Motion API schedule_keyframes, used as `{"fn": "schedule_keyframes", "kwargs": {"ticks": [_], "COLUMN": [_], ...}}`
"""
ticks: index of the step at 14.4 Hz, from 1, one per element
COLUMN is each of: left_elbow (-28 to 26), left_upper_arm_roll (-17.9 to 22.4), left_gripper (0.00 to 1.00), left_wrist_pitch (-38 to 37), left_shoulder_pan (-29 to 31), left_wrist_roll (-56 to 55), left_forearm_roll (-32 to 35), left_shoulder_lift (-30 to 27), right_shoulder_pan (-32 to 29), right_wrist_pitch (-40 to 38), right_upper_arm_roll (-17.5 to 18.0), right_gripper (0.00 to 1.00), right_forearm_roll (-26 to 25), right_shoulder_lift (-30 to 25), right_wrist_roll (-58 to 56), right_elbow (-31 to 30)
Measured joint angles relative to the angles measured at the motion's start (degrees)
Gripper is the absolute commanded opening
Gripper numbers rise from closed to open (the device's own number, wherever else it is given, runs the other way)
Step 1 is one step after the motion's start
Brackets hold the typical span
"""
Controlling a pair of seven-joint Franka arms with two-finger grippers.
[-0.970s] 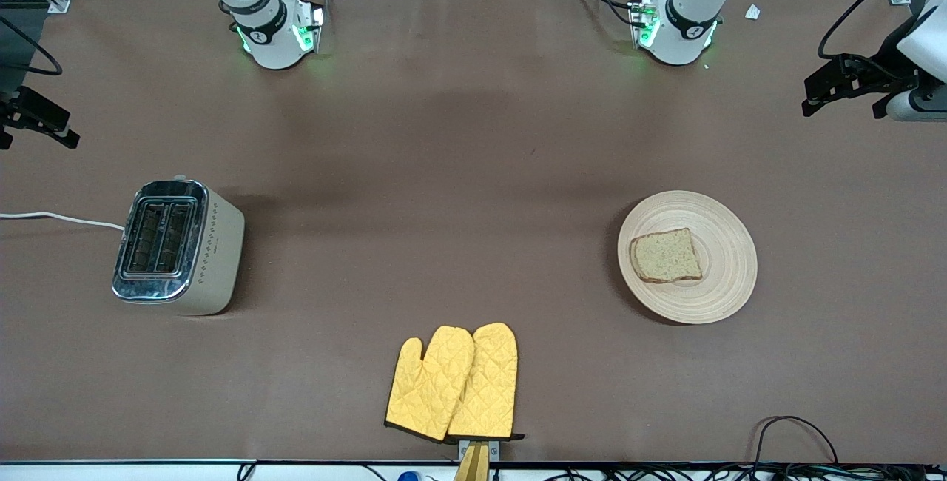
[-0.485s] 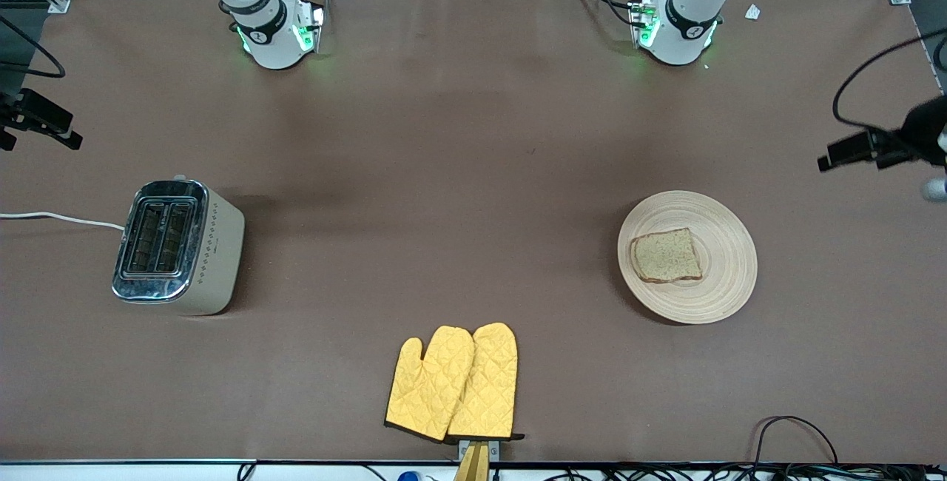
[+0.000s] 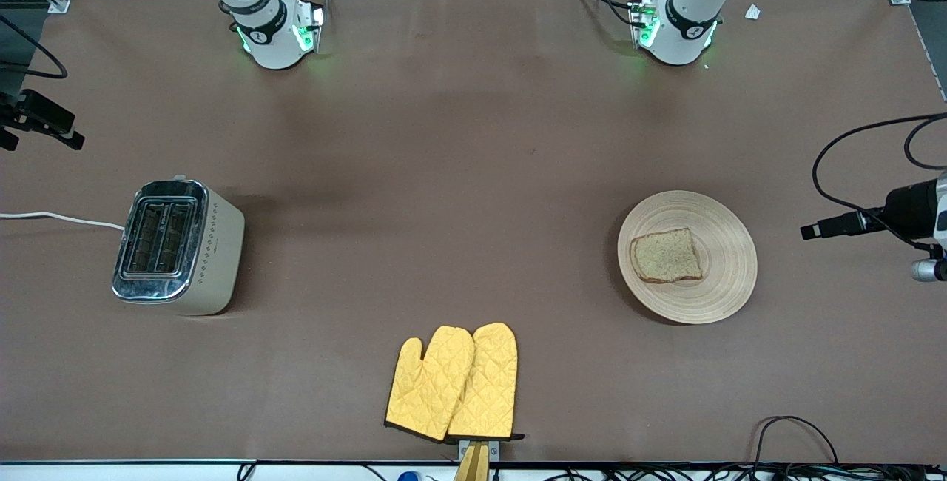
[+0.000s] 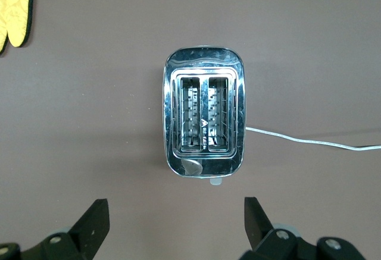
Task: Move plate and put bread in toaster
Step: 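Lower the left gripper beside the plate rim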
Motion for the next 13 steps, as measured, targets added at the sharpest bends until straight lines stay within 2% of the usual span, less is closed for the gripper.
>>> {"fn": "schedule_keyframes", "kwargs": {"ticks": [6,11,13], "left_elbow": [0.13,0.25,0.29], "left_upper_arm_roll": [0.08,0.12,0.08], "left_gripper": [1.00,0.84,0.76], "left_wrist_pitch": [2.13,3.61,3.64], "left_shoulder_pan": [6.76,11.80,12.07], "left_wrist_roll": [18.19,37.34,41.14], "left_forearm_roll": [-10.28,-18.92,-22.18], "left_shoulder_lift": [10.28,19.55,21.96], "right_shoulder_pan": [0.00,0.00,0.00], "right_wrist_pitch": [0.34,0.59,0.66], "right_upper_arm_roll": [0.00,0.01,0.01], "right_gripper": [1.00,1.00,1.00], "right_forearm_roll": [0.00,0.00,0.00], "right_shoulder_lift": [-0.32,-0.40,-0.42], "right_wrist_roll": [0.00,0.00,0.00], "right_elbow": [-0.56,-0.91,-0.92]}}
